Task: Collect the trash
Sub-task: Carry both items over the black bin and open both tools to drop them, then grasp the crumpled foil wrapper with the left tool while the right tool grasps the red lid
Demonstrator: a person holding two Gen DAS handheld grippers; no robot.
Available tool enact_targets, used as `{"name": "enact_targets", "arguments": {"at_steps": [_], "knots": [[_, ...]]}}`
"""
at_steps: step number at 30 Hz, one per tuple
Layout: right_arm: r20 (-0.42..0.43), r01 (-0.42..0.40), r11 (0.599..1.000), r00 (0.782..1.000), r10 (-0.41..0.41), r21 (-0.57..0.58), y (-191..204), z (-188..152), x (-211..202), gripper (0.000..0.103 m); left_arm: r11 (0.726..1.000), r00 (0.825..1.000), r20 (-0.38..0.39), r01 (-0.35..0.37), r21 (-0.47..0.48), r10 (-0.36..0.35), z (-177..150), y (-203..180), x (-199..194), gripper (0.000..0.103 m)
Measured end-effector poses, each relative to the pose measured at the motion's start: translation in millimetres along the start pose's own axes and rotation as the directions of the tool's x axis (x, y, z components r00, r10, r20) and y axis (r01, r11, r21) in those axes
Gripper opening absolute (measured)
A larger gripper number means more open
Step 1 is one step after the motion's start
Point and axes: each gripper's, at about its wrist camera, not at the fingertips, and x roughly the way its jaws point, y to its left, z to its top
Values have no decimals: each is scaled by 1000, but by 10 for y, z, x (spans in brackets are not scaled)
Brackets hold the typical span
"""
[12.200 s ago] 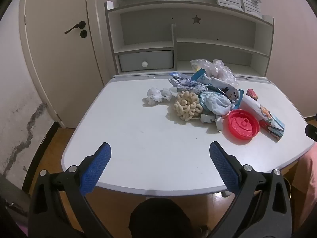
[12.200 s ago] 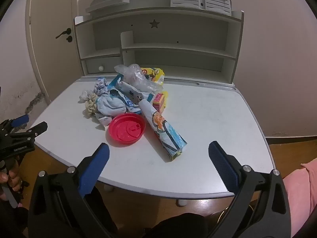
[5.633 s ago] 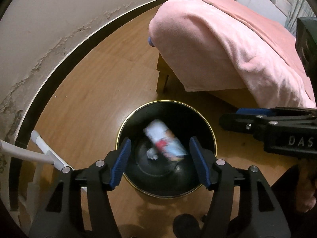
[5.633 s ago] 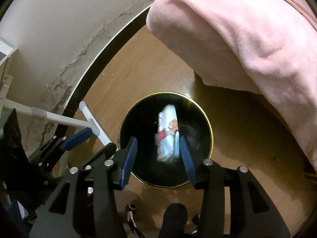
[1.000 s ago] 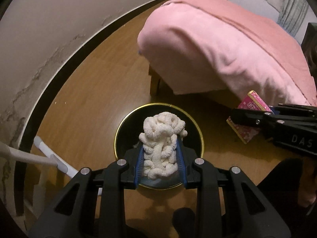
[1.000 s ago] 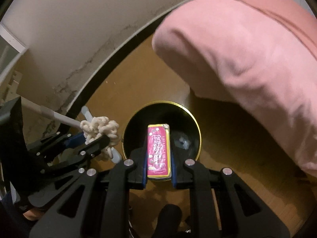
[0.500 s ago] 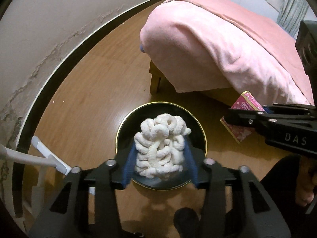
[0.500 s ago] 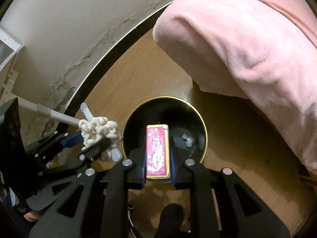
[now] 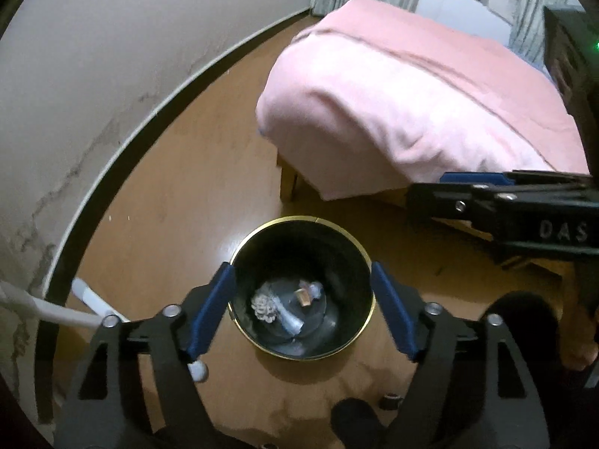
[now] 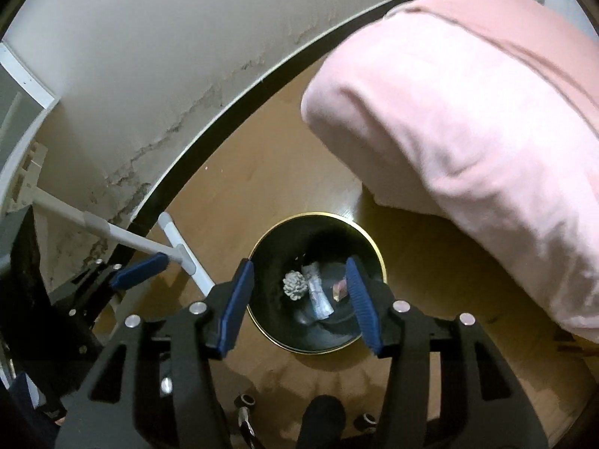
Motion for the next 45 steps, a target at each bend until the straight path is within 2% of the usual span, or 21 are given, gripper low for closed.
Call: {"name": "enact_targets", "arguments": {"at_steps": [4, 9, 11, 14, 17, 20, 21, 22, 23, 26, 27, 30, 31, 33, 37, 43, 45], "knots": [[90, 22, 999, 996, -19, -29, 100, 79, -589, 66, 1000, 997, 70, 19, 16, -20, 117, -179, -545, 86], [175, 12, 989, 984, 14, -148, 537, 154, -1191, 72, 999, 986, 163, 46, -20, -42, 124, -146, -1424, 89], [187, 0, 982, 982, 36, -191, 764, 142, -1304, 72, 999, 979, 203, 9, -41, 0, 36, -49, -1782, 91], [192, -53, 957, 975, 111, -285, 1269, 104, -1405, 72, 993, 962, 260, -59, -100, 83, -198, 211, -2363, 91], [169, -128, 909, 963, 209, -396, 1904, 19, -1454, 72, 971, 938, 294, -126, -205, 184, -540, 604, -2909, 91], [118, -194, 838, 949, 291, -510, 2620, -126, -1423, 72, 915, 900, 283, -234, -330, 332, -962, 1068, -3388, 91], [95, -217, 811, 944, 316, -543, 2859, -194, -1406, 72, 884, 881, 267, -277, -377, 390, -1140, 1240, -3549, 91], [68, -244, 778, 936, 344, -579, 3117, -269, -1380, 72, 852, 864, 247, -313, -420, 439, -1306, 1392, -3685, 91], [46, -264, 751, 930, 364, -606, 3320, -350, -1377, 73, 807, 843, 215, -351, -475, 493, -1520, 1582, -3842, 91], [-36, -327, 652, 908, 418, -684, 3960, -631, -1314, 73, 705, 802, 144, -406, -581, 580, -1959, 1929, -4143, 91], [-61, -344, 619, 900, 431, -706, 4152, -750, -1301, 77, 651, 783, 106, -425, -629, 613, -2192, 2083, -4268, 91], [-129, -388, 521, 876, 464, -761, 4660, -1067, -1282, 84, 563, 758, 46, -440, -699, 651, -2584, 2306, -4453, 91], [-154, -401, 488, 870, 469, -775, 4819, -1179, -1259, 85, 538, 753, 28, -443, -717, 657, -2724, 2375, -4505, 91], [-186, -413, 450, 865, 467, -792, 5082, -1339, -1204, 86, 503, 747, 4, -444, -741, 665, -2949, 2483, -4584, 91], [-226, -423, 402, 863, 451, -812, 5430, -1563, -1092, 88, 448, 731, -36, -456, -769, 681, -3240, 2742, -4730, 91], [-248, -421, 373, 868, 431, -827, 5608, -1694, -971, 89, 400, 760, -38, -383, -832, 649, -3451, 3259, -4829, 91], [-245, -414, 371, 871, 425, -831, 5652, -1713, -934, 91, 402, 774, -26, -357, -843, 633, -3391, 3432, -4795, 91]]}}
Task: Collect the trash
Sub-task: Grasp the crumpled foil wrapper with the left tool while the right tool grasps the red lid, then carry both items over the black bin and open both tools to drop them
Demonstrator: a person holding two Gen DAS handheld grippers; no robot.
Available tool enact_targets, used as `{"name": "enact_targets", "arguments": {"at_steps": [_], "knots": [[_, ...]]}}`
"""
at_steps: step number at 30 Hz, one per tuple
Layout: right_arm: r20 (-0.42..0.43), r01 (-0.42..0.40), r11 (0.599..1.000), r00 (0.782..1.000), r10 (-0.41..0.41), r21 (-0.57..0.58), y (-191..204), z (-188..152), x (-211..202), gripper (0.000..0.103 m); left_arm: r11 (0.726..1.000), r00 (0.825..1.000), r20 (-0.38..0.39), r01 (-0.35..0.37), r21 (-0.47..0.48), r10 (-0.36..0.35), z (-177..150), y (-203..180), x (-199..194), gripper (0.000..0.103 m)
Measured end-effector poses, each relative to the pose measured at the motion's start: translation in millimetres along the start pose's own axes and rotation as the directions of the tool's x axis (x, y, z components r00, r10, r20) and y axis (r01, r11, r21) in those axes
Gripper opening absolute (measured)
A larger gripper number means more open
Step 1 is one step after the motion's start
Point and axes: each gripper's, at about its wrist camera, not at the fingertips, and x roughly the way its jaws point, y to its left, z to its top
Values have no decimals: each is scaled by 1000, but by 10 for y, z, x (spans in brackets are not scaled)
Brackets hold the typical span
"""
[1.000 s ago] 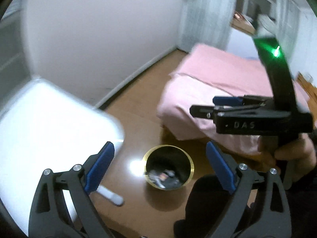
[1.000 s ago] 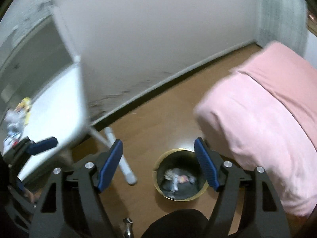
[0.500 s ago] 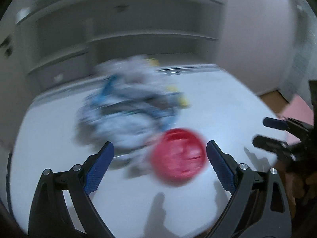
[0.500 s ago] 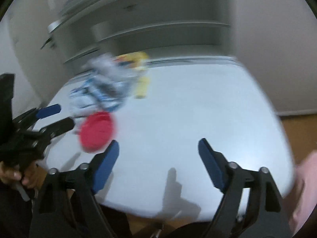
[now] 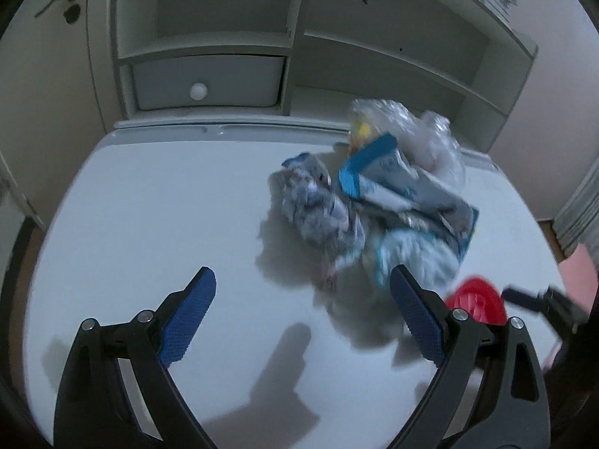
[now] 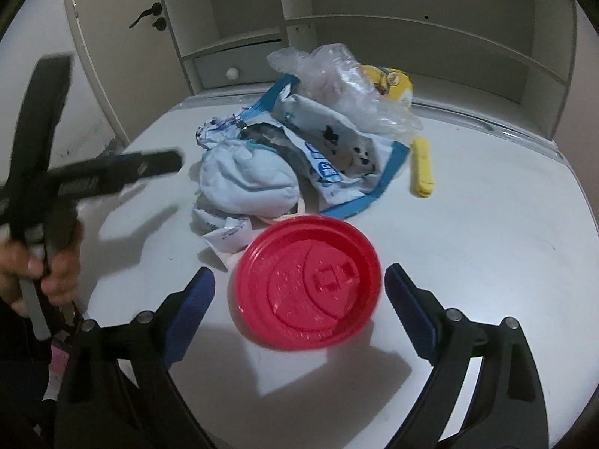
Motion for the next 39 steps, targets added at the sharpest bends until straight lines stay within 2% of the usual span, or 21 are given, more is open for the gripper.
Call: {"name": "enact_targets", "arguments": {"at_steps": [6, 11, 14, 16, 18, 20, 29, 35, 39], "knots": [[-25, 22, 1000, 999, -22, -12, -15, 38, 139, 91, 999, 999, -39, -29, -17, 28, 226, 18, 403, 91], [-42, 31, 999, 999, -32, -25, -47, 25, 194, 91, 999, 998, -53, -46, -11, 45, 265, 30, 541, 88], [-46, 35, 999, 998, -36, -32, -53, 11, 220, 89, 1000, 998, -60, -15, -11, 14, 266, 38, 569, 70], [-44, 36, 999, 998, -38, -37, -46, 12, 228, 82, 1000, 998, -63, -13, -20, 12, 267, 48, 579, 50], [-47, 25, 999, 999, -27, -34, -51, 4, 217, 80, 1000, 997, -71, -13, -28, 11, 261, 68, 584, 35], [-38, 27, 999, 999, -28, -29, -59, -8, 183, 79, 999, 998, -68, -7, -44, 4, 244, 97, 556, 34], [9, 49, 999, 999, -49, 5, -163, 13, -84, 77, 998, 997, -17, -70, -5, 70, 189, 59, 273, 33], [49, 104, 992, 993, -108, 74, -464, -120, -472, 77, 993, 996, 53, -76, 95, 71, 91, -393, -113, 33], [66, 164, 976, 983, -174, 141, -762, -313, -782, 77, 981, 996, 85, 1, 193, -18, 2, -1014, -283, 33]]}}
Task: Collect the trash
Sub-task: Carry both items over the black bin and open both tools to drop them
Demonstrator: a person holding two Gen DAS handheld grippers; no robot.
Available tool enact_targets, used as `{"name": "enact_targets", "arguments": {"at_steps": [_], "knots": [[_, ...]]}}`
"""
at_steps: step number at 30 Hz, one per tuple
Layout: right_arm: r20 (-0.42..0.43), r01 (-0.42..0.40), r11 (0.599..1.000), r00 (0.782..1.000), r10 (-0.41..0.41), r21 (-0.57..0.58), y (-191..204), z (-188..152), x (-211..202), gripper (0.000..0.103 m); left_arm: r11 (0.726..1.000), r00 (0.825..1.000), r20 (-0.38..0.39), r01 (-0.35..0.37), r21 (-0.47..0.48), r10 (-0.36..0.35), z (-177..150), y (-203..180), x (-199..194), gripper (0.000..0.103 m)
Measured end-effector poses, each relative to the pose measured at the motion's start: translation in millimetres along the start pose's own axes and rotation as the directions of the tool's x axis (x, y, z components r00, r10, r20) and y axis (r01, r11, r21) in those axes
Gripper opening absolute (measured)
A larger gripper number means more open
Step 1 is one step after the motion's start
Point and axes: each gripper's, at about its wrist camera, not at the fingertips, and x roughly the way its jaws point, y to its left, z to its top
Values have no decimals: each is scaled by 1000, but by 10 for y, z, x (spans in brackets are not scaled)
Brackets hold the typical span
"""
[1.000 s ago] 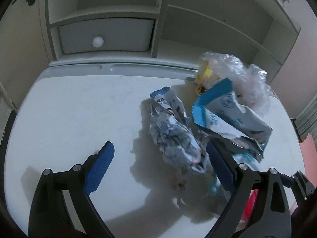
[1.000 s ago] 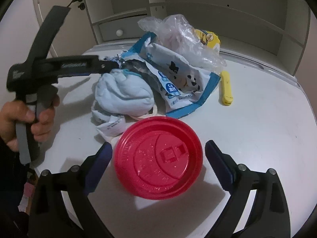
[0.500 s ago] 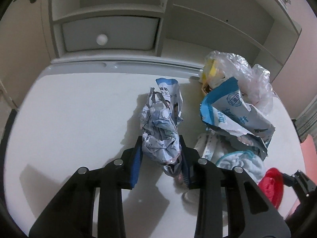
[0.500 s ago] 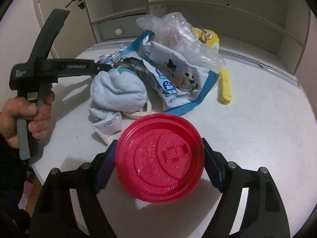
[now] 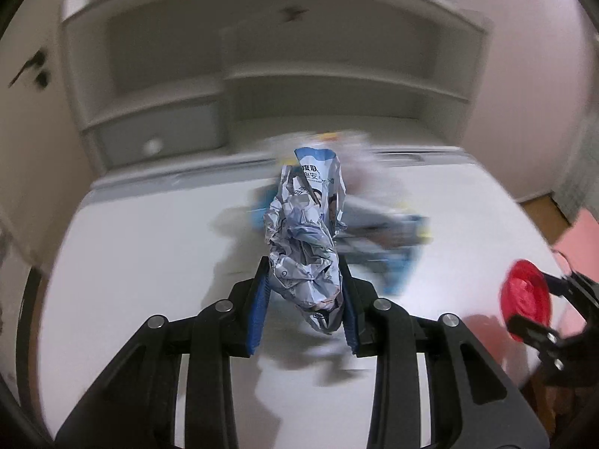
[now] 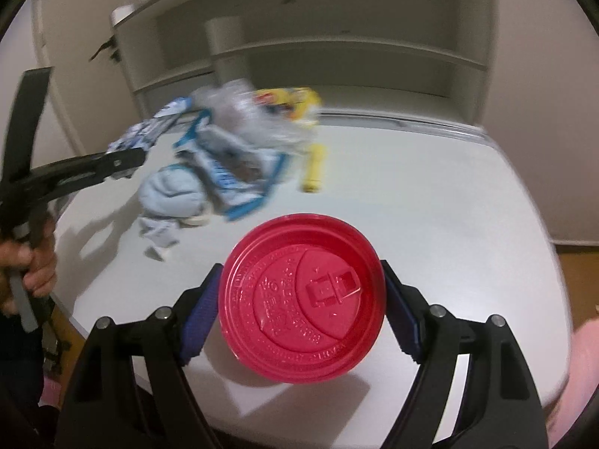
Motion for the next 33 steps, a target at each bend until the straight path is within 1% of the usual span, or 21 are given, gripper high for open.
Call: {"name": "enact_targets", "arguments": {"at_steps": [2, 3, 5, 6, 8, 12, 14, 16, 17, 18, 20, 21, 23, 24, 26, 29, 31, 32, 33], "knots": [[10, 38, 999, 999, -38, 37, -225, -62, -132, 77, 998, 999, 7, 48, 46, -48, -13, -307, -51, 33], [13, 56, 997, 998, -57, 58, -348, -99, -194, 77, 992, 996, 8, 88, 92, -89, -31, -592, -55, 33], [19, 96, 990, 995, -99, 104, -606, -201, -328, 77, 980, 990, -2, 140, 139, -141, -70, -925, -33, 33], [20, 116, 985, 993, -120, 126, -730, -262, -398, 77, 966, 982, -18, 188, 177, -187, -109, -1211, 3, 33], [18, 158, 972, 986, -163, 173, -992, -390, -541, 77, 948, 972, -40, 234, 217, -231, -167, -1532, 56, 33], [5, 241, 934, 968, -251, 264, -1536, -675, -834, 77, 890, 938, -98, 347, 297, -333, -310, -2284, 154, 33], [-8, 281, 909, 956, -293, 309, -1795, -839, -979, 77, 853, 916, -132, 400, 336, -378, -390, -2665, 200, 33], [-23, 319, 879, 942, -333, 355, -2052, -1027, -1136, 77, 822, 899, -156, 438, 364, -410, -482, -2983, 200, 33], [-30, 336, 865, 936, -351, 372, -2152, -1107, -1197, 77, 808, 891, -164, 453, 377, -423, -520, -3120, 211, 33], [-38, 354, 850, 928, -370, 390, -2266, -1198, -1263, 78, 785, 879, -180, 475, 397, -441, -582, -3340, 223, 33], [-59, 385, 819, 915, -400, 426, -2477, -1387, -1388, 78, 749, 860, -206, 508, 425, -466, -681, -3642, 248, 33], [-73, 402, 799, 907, -416, 447, -2596, -1510, -1460, 78, 737, 854, -214, 518, 434, -474, -716, -3746, 272, 33], [-89, 423, 775, 896, -435, 469, -2720, -1668, -1541, 78, 701, 834, -240, 548, 456, -496, -817, -4045, 317, 33], [-98, 433, 762, 891, -444, 482, -2792, -1758, -1586, 78, 687, 826, -252, 561, 463, -505, -865, -4171, 333, 33], [-117, 448, 734, 882, -457, 510, -2944, -1975, -1677, 78, 665, 815, -266, 575, 477, -514, -964, -4343, 364, 33], [-138, 455, 706, 878, -459, 542, -3101, -2206, -1721, 78, 623, 796, -302, 601, 501, -525, -1177, -4675, 471, 33], [-148, 453, 694, 879, -454, 559, -3196, -2362, -1694, 78, 607, 786, -318, 614, 504, -531, -1332, -4801, 511, 33], [-153, 452, 689, 879, -451, 566, -3235, -2445, -1686, 78, 604, 783, -322, 617, 504, -532, -1394, -4858, 556, 33], [-159, 447, 682, 882, -443, 579, -3295, -2549, -1631, 78, 601, 787, -335, 614, 512, -519, -1508, -4942, 654, 33]]}}
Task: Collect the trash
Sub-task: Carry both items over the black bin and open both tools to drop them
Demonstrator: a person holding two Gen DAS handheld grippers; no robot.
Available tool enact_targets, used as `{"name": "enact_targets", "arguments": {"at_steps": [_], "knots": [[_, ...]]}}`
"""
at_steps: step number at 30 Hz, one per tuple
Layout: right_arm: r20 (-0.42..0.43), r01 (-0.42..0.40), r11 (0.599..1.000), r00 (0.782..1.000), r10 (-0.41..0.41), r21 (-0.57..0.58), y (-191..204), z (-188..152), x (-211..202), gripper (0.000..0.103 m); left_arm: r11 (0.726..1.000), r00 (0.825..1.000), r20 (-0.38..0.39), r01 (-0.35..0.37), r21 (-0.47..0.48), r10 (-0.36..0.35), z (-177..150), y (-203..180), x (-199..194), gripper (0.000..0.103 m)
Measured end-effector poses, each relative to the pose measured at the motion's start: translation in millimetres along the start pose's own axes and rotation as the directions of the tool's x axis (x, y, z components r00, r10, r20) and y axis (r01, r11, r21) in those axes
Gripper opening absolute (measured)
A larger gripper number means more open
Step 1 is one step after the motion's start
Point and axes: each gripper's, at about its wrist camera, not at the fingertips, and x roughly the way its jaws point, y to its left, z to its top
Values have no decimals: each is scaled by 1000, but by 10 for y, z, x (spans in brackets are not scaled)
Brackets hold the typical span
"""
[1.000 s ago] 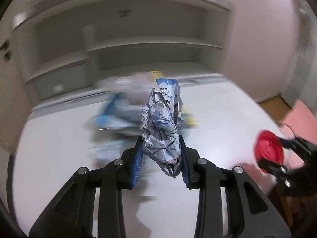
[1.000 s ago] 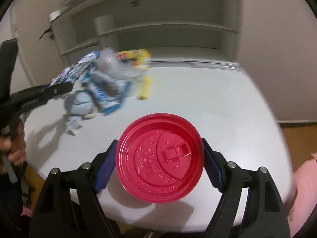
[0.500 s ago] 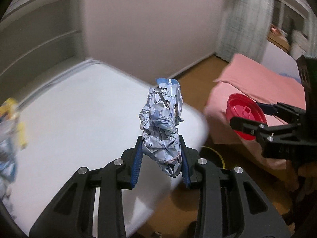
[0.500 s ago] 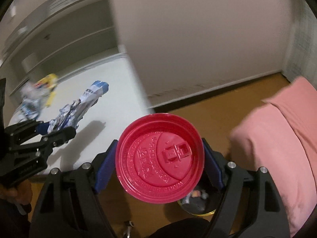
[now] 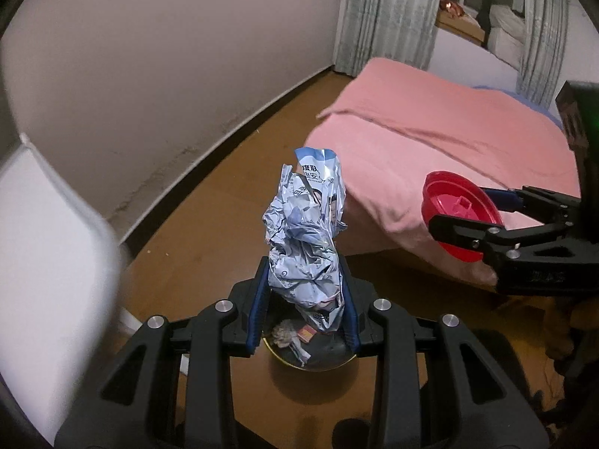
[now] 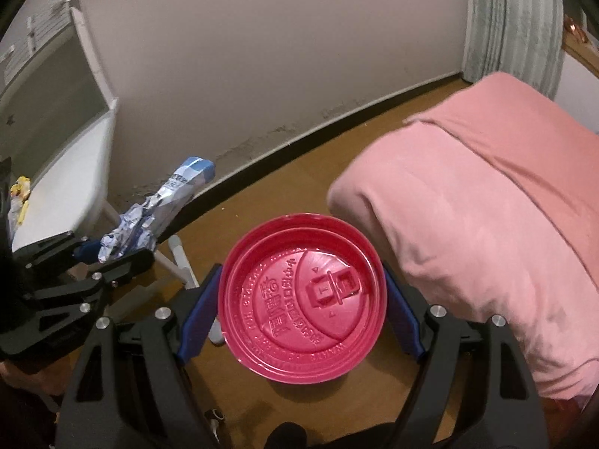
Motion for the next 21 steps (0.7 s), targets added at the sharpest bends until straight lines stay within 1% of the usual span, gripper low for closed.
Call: {"name": "enact_targets", "arguments": {"at_steps": [4, 9, 11, 12, 14, 18, 19, 21], "knots": [[-40, -6, 999, 999, 7, 34, -160, -173, 325, 78, 1000, 999, -43, 1, 0, -1, -182, -107, 439, 33], [-113, -9, 998, 994, 16, 61, -252, -421, 799, 78, 999, 994, -105, 26, -34, -30, -389, 42, 990, 33], [-144, -8, 998, 989, 18, 69, -259, -511, 989, 78, 999, 989, -142, 22, -39, -27, -455, 75, 1154, 33], [-154, -8, 997, 988, 19, 72, -287, -511, 1056, 78, 999, 987, -160, 22, -42, -29, -496, 91, 1261, 33], [-179, -7, 997, 984, 21, 80, -336, -621, 1163, 78, 999, 981, -192, 25, -47, -33, -570, 117, 1443, 33], [-207, -5, 995, 978, 25, 98, -372, -713, 1312, 78, 999, 974, -224, 18, -37, -26, -705, 107, 1641, 33], [-212, -5, 995, 977, 26, 100, -371, -722, 1330, 78, 999, 973, -228, 17, -36, -25, -774, 116, 1642, 33], [-216, -6, 995, 976, 27, 99, -374, -728, 1364, 78, 999, 971, -239, 18, -39, -27, -797, 132, 1677, 33]]}}
